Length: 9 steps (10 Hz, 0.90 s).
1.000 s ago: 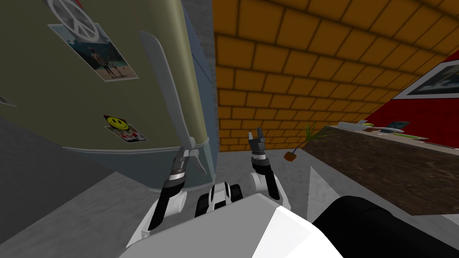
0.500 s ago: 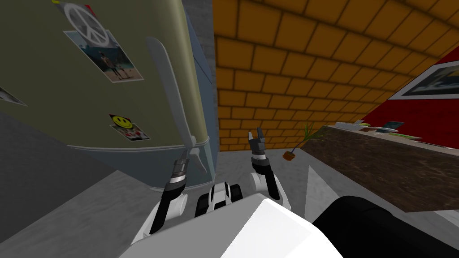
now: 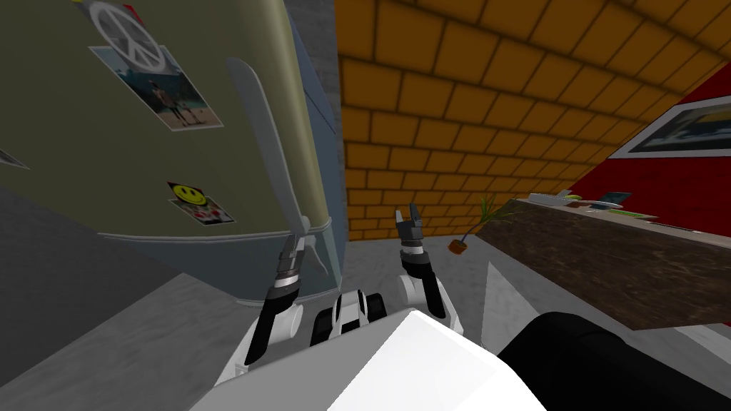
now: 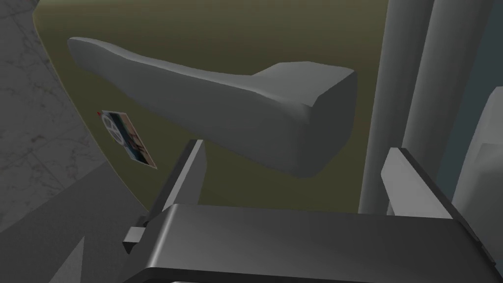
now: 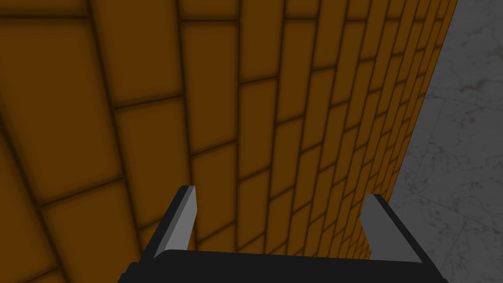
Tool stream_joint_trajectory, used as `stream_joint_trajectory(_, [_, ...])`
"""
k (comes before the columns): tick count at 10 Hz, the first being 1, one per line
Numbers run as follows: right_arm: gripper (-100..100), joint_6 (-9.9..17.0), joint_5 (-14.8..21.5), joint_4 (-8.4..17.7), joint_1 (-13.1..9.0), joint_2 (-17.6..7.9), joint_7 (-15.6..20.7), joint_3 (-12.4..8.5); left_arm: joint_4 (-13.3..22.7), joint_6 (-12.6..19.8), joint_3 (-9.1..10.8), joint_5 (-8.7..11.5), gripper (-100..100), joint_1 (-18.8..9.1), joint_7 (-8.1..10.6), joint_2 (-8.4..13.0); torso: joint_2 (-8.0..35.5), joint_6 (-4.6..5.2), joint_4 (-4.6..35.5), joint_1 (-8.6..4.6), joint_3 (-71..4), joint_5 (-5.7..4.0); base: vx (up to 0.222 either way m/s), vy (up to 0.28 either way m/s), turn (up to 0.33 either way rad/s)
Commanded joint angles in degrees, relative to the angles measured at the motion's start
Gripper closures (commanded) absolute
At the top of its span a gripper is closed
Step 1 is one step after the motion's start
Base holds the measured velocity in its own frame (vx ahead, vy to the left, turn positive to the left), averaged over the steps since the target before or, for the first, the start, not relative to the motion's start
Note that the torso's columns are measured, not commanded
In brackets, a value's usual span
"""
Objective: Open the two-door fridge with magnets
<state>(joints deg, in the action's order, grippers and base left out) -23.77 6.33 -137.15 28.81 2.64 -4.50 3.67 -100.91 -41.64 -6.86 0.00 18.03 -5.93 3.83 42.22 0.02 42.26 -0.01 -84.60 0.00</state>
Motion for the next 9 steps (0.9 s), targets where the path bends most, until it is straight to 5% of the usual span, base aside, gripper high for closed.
stream_joint_trajectory(1, [0,0.0,0.0,0.0,0.0,0.0,0.0,0.0,-0.02,0.15,-0.05,0.11,-100,-0.02,0.14,-1.01,-0.01,-0.02,0.0,0.03,-0.01,0.0,0.0,0.0,0.0])
stream_joint_trajectory(6, [0,0.0,0.0,0.0,0.01,0.0,0.0,0.0,-3.57,4.05,-0.06,0.18,-100,-0.48,-0.04,-1.22,0.0,-0.01,0.01,0.01,0.0,0.0,0.028,0.0,0.0])
stream_joint_trajectory(7, [0,0.0,0.0,0.0,0.0,0.0,0.0,0.0,-1.86,2.26,-0.01,0.18,100,-0.29,0.09,-1.13,0.06,-0.01,0.01,0.02,0.04,0.01,-0.016,0.001,0.001])
stream_joint_trajectory(9, [0,0.0,0.0,0.0,0.0,0.0,0.0,0.0,-0.03,0.18,-0.05,0.13,100,-0.02,0.17,-1.11,0.1,0.01,-0.02,0.03,0.08,0.03,-0.048,0.0,-0.001])
